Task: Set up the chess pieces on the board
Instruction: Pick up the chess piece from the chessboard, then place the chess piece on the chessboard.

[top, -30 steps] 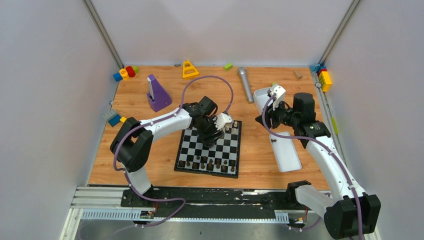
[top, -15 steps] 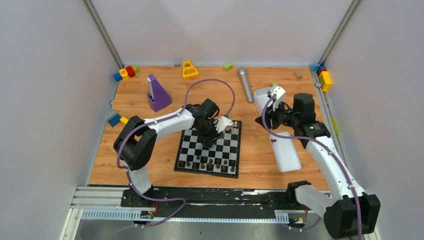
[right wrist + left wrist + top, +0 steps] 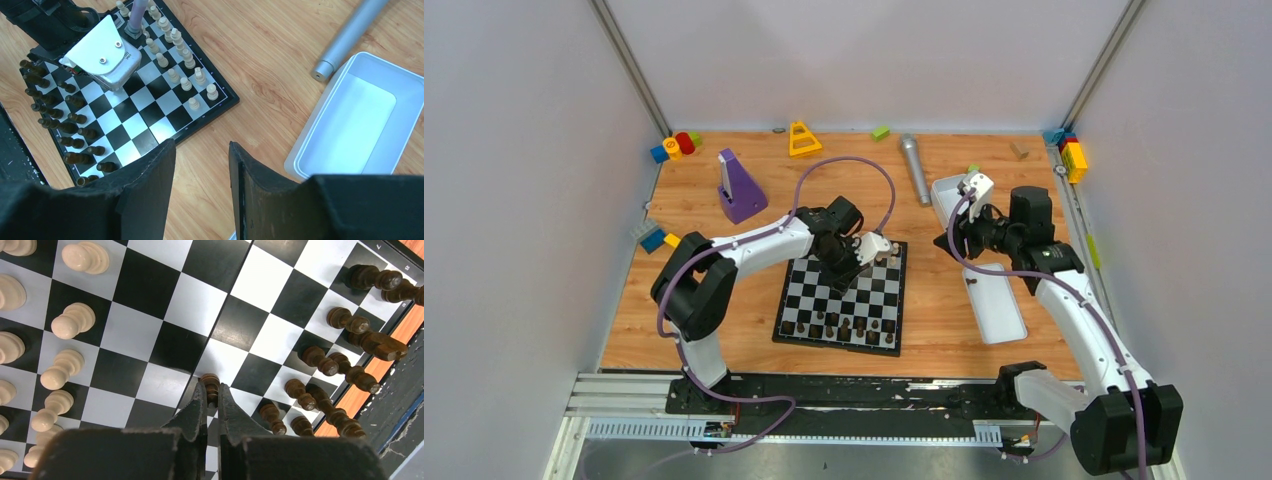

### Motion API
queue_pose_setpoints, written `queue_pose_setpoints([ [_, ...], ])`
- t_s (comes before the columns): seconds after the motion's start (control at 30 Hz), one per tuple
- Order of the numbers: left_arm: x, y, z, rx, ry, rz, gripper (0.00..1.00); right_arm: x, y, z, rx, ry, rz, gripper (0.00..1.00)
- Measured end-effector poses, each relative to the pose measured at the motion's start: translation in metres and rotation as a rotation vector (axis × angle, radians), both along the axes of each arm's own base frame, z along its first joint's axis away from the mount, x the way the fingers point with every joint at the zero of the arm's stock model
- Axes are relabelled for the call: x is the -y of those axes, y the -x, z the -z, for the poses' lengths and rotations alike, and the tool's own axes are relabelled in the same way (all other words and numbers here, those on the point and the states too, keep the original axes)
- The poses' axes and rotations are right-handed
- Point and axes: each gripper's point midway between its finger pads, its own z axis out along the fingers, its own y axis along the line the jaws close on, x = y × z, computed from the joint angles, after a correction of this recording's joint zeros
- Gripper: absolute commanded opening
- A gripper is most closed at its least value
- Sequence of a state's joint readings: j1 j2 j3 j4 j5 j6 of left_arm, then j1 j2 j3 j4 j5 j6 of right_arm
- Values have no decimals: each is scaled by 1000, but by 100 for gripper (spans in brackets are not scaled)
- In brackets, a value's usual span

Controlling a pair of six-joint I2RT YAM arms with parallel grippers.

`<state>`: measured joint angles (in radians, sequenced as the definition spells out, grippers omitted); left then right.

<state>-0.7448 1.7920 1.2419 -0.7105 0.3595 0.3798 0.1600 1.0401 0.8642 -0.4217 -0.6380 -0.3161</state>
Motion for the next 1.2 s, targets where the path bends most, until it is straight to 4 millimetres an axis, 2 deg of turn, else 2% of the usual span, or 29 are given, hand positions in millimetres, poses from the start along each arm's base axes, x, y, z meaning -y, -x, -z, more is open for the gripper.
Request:
queue_pose_setpoints([
  [0.23,-14,0,-9,44,-31,7,2,0,0,2,-8,1,-3,45],
  [0.47,-57,6,-37,101,-7,-53,1,0,1,2,-12,-2,-7,45],
  [0.57,-78,13,-40,120,-13,-67,1,-1,2,2,-11,-3,-14,45],
  [0.73,-96,35,-34,110,-33,-42,2,-2,3,2,-13,-5,-23,45],
  [0.9,-100,44,-29,105,-29,-21,3,-2,4,3,-12,-4,-30,45],
  [1.1,-91,44,-29,102,19,9,4,-2,6,4,-20,-4,-32,45],
  [1.2,-89,44,-23,86,19,16,6,-2,6,4,-24,-3,-33,46],
])
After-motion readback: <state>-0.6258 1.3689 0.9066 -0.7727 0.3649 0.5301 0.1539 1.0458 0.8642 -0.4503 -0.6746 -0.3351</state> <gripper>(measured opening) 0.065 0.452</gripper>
